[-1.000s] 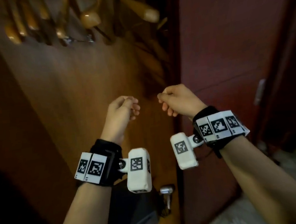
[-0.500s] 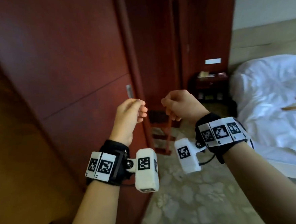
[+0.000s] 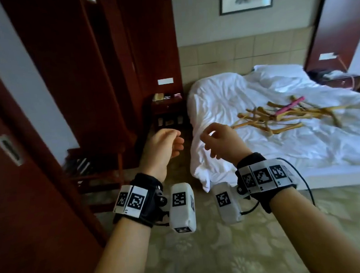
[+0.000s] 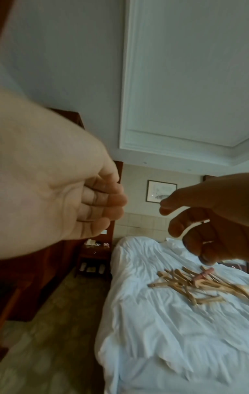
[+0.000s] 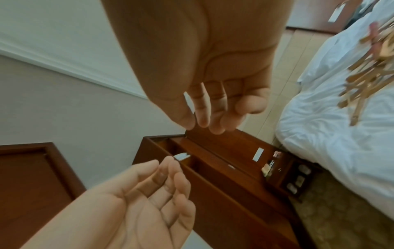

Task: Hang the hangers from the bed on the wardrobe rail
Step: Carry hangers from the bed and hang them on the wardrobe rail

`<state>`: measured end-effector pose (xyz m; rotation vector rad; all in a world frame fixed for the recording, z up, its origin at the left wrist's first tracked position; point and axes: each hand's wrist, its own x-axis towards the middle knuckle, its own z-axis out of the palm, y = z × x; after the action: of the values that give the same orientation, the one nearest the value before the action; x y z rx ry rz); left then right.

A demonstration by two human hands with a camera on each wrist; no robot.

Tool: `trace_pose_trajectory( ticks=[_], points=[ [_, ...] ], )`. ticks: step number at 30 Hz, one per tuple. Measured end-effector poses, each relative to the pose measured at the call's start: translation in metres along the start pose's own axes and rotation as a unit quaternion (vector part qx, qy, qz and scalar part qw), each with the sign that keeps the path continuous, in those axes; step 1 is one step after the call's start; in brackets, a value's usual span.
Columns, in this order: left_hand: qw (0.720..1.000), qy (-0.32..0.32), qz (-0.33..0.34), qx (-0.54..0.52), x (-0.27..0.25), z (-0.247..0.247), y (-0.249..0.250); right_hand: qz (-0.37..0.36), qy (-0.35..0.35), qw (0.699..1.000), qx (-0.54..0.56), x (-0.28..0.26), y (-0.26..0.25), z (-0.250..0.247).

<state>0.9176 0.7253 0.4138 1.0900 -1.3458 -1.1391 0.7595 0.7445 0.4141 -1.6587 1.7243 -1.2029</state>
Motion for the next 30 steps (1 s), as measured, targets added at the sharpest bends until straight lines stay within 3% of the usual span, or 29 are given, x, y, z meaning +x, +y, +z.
trace_pose_trajectory(
  ticks=[6, 14, 30],
  points=[
    [0.997, -0.062, -0.051, -0.02, 0.07, 0.1, -0.043, 0.095, 0.032, 0.995, -0.004, 0.044, 0.09, -0.051],
    [0.984, -0.149, -0.094, -0.015, 0.2, 0.221, -0.091, 0.196, 0.105, 0.974, -0.035, 0.142, 0.201, -0.113],
    [0.967, -0.243, -0.078, -0.017, 0.363, 0.477, -0.109, 0.251, 0.208, 0.944, -0.049, 0.301, 0.377, -0.275]
  ],
)
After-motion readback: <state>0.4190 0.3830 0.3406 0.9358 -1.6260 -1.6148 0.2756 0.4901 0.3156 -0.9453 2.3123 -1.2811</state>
